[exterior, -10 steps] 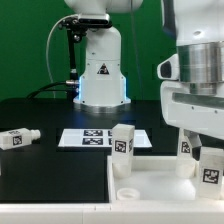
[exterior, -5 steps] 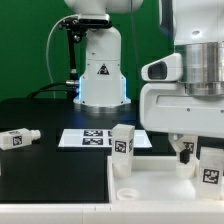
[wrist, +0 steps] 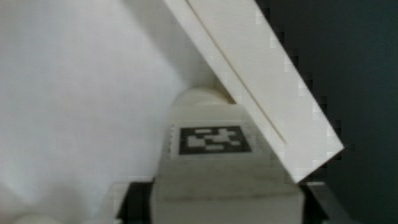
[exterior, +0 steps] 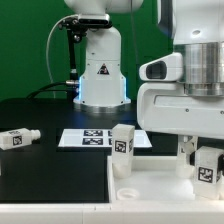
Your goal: Assemble square table
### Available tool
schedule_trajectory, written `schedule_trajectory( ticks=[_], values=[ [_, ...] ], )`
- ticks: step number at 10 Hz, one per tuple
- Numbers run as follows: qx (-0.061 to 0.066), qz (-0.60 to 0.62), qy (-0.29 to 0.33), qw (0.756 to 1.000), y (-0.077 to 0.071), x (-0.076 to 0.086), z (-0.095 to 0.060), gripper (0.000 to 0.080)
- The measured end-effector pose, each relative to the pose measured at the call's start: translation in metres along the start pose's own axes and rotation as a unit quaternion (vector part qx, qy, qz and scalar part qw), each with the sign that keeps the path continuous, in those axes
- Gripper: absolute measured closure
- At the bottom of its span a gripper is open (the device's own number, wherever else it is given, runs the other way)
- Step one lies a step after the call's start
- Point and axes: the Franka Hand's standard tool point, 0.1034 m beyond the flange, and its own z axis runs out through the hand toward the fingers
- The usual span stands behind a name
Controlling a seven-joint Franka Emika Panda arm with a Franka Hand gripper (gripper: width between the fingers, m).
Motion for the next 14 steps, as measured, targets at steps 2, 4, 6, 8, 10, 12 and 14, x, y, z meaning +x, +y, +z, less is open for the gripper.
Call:
schedule_trajectory(
  ticks=[2,4,6,8,10,12,14],
  values=[
    [0.000,0.115,0.001,0.993,0.0002,-0.0003,0.0005,0.0517],
    [-0.001,0.290,-0.003,0.957,0.0012,-0.0005,0.0013,0.0517],
    [0.012,0.478,-0.014,0.878,-0.0006,-0.0007,0.0015,0.0517],
    [0.012,0.516,-0.014,0.857,-0.0007,-0.0004,0.0013,0.0515],
    [0.011,0.478,-0.010,0.878,-0.0007,0.0005,0.0006,0.0488],
    [0.023,0.298,0.005,0.954,-0.0076,0.0041,-0.0032,0.0338],
    [0.022,0.213,0.006,0.977,-0.0071,0.0043,-0.0029,0.0190]
  ],
)
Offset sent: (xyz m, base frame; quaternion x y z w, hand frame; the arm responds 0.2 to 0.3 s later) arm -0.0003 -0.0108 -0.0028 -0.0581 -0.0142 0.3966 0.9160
